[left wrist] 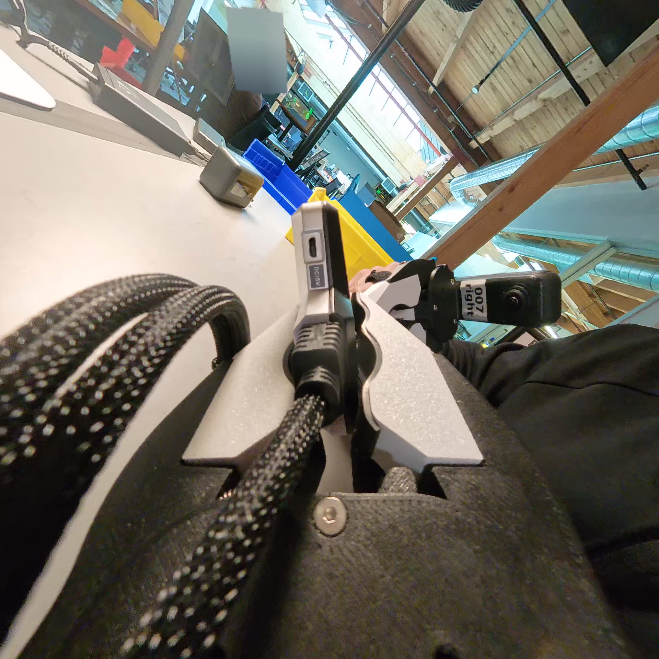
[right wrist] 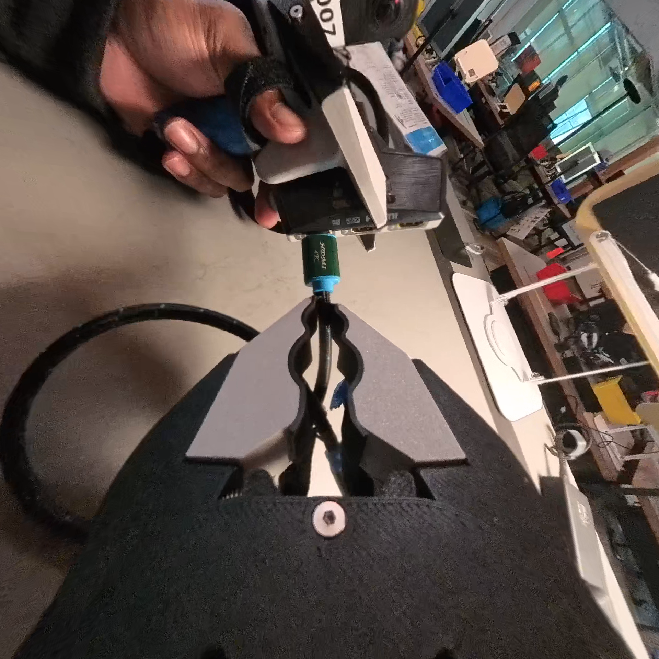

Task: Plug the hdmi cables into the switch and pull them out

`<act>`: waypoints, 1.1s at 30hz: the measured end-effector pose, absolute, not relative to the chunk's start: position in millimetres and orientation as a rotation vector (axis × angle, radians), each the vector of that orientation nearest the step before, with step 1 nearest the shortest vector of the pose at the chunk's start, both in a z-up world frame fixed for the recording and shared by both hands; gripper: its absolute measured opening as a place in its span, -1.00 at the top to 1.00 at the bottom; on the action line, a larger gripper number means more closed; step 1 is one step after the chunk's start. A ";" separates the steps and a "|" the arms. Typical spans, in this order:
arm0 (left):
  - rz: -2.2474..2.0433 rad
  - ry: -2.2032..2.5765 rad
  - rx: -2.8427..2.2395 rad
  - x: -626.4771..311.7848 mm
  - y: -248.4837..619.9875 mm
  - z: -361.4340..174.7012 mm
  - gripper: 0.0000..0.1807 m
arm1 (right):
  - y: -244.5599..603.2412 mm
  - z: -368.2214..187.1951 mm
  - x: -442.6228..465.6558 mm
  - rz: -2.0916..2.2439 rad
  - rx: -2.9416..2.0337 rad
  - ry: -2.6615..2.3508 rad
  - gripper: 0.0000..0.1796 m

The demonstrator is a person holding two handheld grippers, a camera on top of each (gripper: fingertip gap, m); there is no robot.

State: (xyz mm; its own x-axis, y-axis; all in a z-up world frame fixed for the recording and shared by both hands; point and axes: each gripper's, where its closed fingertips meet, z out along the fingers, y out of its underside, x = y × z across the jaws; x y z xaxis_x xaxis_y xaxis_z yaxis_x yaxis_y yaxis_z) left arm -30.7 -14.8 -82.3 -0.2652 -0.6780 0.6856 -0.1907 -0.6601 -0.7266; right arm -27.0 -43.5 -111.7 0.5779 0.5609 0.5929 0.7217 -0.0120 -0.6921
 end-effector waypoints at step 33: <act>-2.043 1.243 -1.651 -32.2 -35.2 -87.6 0.77 | -63.8 -113.2 -29.9 -0.101 -1.657 -1.192 0.93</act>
